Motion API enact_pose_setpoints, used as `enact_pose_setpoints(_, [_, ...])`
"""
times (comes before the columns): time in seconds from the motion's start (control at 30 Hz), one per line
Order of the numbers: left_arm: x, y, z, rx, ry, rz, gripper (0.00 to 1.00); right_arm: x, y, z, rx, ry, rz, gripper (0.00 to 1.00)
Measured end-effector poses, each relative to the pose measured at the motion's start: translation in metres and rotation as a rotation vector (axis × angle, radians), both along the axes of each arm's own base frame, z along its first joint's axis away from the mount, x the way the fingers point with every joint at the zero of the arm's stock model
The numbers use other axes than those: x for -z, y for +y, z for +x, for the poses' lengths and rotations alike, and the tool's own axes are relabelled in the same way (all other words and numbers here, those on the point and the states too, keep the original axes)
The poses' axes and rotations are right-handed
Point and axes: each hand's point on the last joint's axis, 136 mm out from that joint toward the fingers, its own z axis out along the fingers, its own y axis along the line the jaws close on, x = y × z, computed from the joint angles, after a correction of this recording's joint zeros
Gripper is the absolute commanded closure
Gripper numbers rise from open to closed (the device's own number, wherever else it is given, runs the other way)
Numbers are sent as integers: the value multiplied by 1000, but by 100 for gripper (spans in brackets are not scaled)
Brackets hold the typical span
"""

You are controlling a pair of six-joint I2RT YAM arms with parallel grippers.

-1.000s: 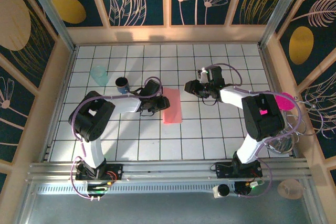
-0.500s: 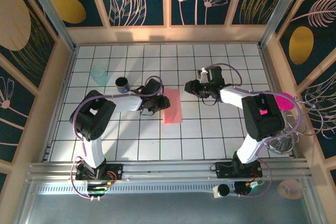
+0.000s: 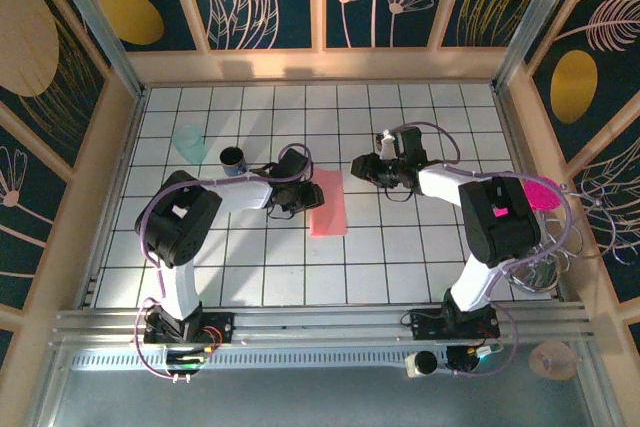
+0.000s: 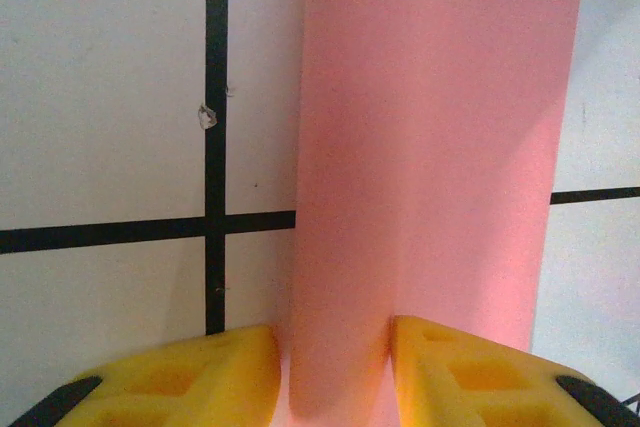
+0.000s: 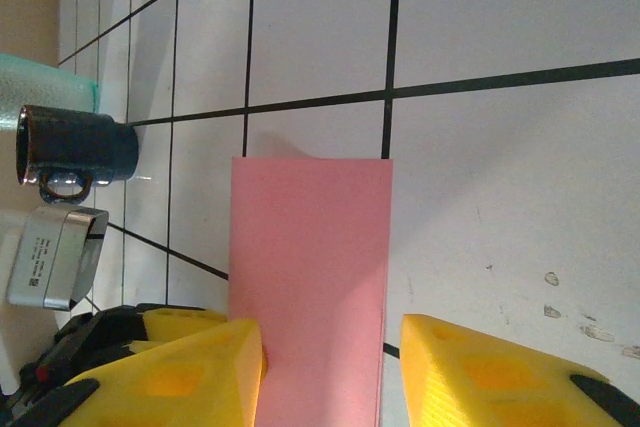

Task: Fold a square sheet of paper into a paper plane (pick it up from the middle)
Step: Hold the square sheet of paper at the center of the table.

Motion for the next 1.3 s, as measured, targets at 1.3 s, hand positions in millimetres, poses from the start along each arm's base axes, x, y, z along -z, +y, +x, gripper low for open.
enact_pose_setpoints(1.3, [0, -1, 0, -10, 11, 1, 59, 37, 54, -53, -211, 140, 31, 90])
